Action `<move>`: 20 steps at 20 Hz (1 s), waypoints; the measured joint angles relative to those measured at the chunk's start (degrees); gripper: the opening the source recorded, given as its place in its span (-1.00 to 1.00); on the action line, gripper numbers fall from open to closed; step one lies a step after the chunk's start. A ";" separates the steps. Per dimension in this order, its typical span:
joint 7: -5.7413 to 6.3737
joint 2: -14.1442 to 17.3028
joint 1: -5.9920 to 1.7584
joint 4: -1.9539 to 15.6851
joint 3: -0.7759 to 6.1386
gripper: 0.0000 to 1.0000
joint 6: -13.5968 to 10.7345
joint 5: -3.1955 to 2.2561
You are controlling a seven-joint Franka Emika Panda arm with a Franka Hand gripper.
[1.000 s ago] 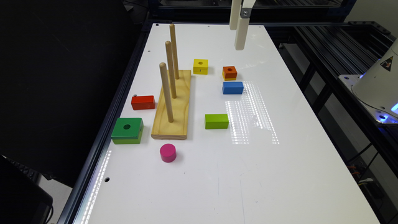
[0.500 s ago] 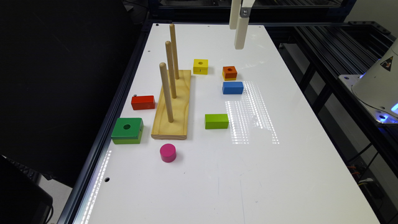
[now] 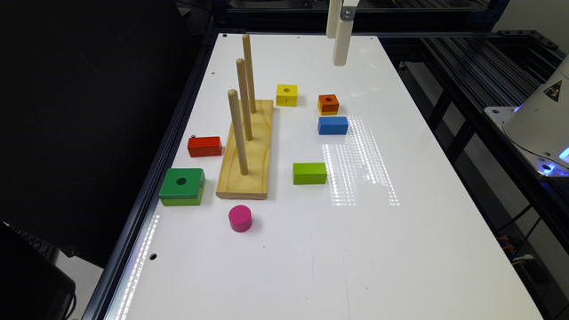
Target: Pick up yellow block.
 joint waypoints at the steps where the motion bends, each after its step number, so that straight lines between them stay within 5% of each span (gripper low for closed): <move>1: -0.18 0.00 -0.23 0.07 0.00 1.00 0.02 -0.01; 8: -1.31 0.30 -1.46 0.59 0.01 1.00 0.21 -0.07; 16: -5.28 4.33 -6.22 4.16 -0.02 1.00 1.14 -1.26; 20: -6.10 5.74 -7.34 5.53 -0.01 1.00 1.14 -1.67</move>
